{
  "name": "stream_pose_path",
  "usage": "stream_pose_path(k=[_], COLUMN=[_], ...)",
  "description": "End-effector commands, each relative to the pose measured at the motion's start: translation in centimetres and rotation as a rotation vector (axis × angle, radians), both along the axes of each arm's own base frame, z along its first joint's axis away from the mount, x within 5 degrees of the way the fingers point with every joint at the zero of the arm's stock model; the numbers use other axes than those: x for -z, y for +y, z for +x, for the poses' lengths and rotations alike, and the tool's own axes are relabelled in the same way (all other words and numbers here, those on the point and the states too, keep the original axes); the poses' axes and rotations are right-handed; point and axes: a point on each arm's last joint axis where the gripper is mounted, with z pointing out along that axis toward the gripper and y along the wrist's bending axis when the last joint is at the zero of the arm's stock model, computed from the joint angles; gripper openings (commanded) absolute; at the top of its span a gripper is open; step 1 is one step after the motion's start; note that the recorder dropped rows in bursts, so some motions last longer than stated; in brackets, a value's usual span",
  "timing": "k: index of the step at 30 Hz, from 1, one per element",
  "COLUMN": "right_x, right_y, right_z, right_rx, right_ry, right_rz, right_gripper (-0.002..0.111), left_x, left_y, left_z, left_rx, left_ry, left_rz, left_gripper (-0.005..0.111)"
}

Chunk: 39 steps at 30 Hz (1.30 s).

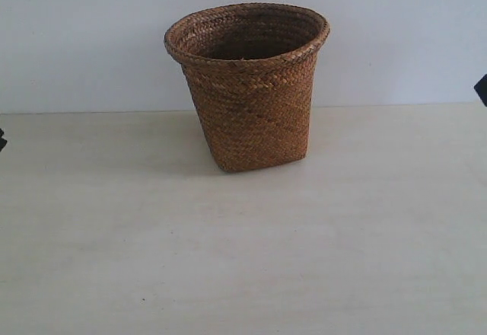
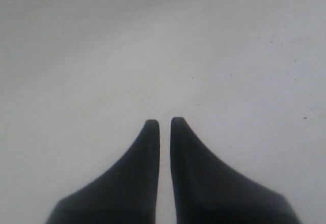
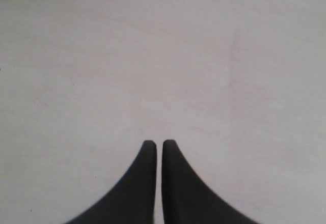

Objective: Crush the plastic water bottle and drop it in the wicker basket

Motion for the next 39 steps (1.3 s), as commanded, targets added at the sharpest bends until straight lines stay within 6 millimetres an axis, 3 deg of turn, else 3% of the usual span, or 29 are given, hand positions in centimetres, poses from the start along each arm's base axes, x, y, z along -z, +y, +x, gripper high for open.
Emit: stream_pose_path(k=[1,13,24,33,39], right_x=[-0.1,1.2,2.3,4.9,6.9], right_y=[-0.2,-1.0,-1.6,-1.8,-1.7], right_z=[-2.5,-12.8,-19.0,-21.7,-21.2], right_rx=[0.004,0.045,0.079,0.067,0.065], right_ry=[-0.162,-0.667,-0.943,-1.061,-1.058], right_rz=[0.021,0.146,0.264,0.280,0.280], right_gripper=[0.000,0.000,0.000,0.000,0.000], left_x=[-0.2,1.1,0.4,1.7,3.3], left_y=[0.4,1.5,2.6,3.3,3.4], left_z=[-1.9,-9.8,-15.1,-18.7,-19.3], left_rx=[-0.060,-0.112,-0.136,-0.163,-0.150], left_ry=[-0.083,-0.300,-0.535,-0.766,-0.870], left_rz=[-0.070,-0.264,-0.391,-0.576,-0.626], left_gripper=[0.004,0.004,0.004,0.004,0.004])
